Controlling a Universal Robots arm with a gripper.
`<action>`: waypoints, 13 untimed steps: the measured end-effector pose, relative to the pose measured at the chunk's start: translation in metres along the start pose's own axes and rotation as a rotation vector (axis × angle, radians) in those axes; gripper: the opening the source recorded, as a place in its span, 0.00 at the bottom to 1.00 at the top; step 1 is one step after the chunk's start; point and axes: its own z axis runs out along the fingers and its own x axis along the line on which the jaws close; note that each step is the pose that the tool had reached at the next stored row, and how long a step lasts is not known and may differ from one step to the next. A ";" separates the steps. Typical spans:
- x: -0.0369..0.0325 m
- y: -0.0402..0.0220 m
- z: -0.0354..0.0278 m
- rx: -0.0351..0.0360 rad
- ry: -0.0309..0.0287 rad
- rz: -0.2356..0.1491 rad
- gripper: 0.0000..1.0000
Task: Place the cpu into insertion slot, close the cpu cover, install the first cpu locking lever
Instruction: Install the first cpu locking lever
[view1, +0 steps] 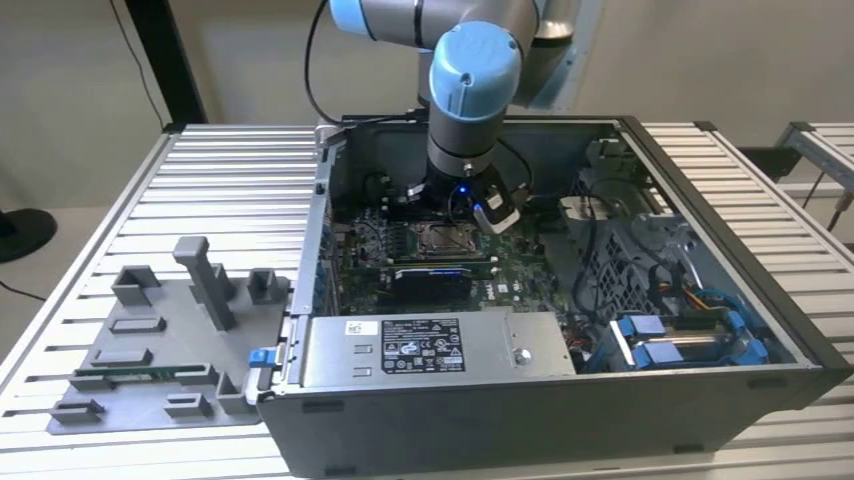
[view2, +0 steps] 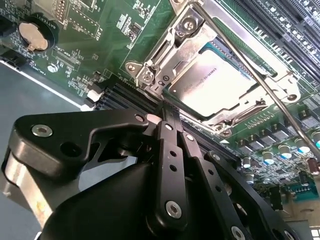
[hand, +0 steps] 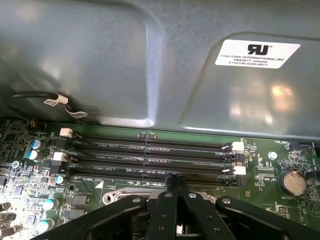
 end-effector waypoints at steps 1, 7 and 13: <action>0.0000 -0.0001 0.0000 0.0000 0.0000 0.000 0.00; -0.0020 -0.0004 -0.0001 -0.0040 0.0001 0.000 0.00; -0.0039 -0.0005 -0.0001 -0.0081 0.0000 0.000 0.00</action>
